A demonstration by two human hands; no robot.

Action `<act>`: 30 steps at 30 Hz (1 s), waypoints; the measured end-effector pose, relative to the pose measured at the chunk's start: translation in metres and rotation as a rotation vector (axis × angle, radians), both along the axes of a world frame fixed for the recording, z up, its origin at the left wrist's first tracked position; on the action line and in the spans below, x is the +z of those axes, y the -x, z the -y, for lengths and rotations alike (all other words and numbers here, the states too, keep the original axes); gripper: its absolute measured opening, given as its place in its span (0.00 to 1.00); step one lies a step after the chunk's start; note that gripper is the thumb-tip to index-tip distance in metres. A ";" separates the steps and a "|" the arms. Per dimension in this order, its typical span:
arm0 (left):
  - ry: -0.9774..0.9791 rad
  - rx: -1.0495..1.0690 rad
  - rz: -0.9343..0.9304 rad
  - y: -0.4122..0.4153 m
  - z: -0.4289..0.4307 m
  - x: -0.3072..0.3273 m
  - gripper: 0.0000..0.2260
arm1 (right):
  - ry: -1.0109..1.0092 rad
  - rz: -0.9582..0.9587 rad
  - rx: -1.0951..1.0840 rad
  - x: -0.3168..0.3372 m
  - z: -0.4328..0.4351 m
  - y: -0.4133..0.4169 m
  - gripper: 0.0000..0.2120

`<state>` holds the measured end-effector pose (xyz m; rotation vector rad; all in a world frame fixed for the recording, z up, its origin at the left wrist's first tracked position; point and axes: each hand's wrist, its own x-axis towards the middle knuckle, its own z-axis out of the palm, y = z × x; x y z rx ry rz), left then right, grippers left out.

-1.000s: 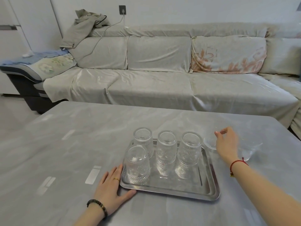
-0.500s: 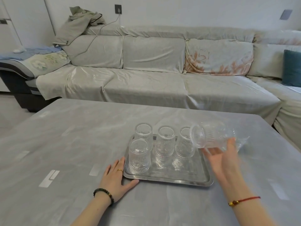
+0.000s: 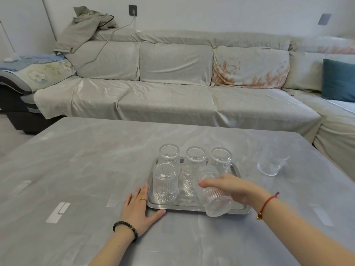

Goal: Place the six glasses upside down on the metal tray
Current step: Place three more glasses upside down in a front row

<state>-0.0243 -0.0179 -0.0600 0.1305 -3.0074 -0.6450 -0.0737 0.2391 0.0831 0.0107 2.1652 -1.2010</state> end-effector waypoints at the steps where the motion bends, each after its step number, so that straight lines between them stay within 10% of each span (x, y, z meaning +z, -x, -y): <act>1: -0.001 0.003 -0.004 0.000 0.000 -0.001 0.48 | -0.081 -0.020 0.036 0.006 0.003 0.003 0.27; 8: -0.170 -0.008 -0.075 -0.005 -0.002 0.012 0.47 | -1.104 -0.643 0.644 0.023 0.047 0.007 0.34; 13: -0.390 -0.171 -0.617 -0.035 -0.034 0.048 0.28 | -1.220 -0.868 0.798 0.013 0.065 0.007 0.28; 20: -0.769 -0.132 -0.246 -0.022 -0.127 0.064 0.37 | -1.336 -0.909 1.000 0.000 0.070 0.010 0.19; 25: -0.835 0.001 -0.105 -0.003 -0.138 0.065 0.46 | -1.152 -1.029 1.071 -0.002 0.064 0.016 0.22; 30: -0.888 -0.013 -0.033 0.007 -0.132 0.068 0.47 | -0.517 -0.938 0.814 -0.006 0.030 0.026 0.36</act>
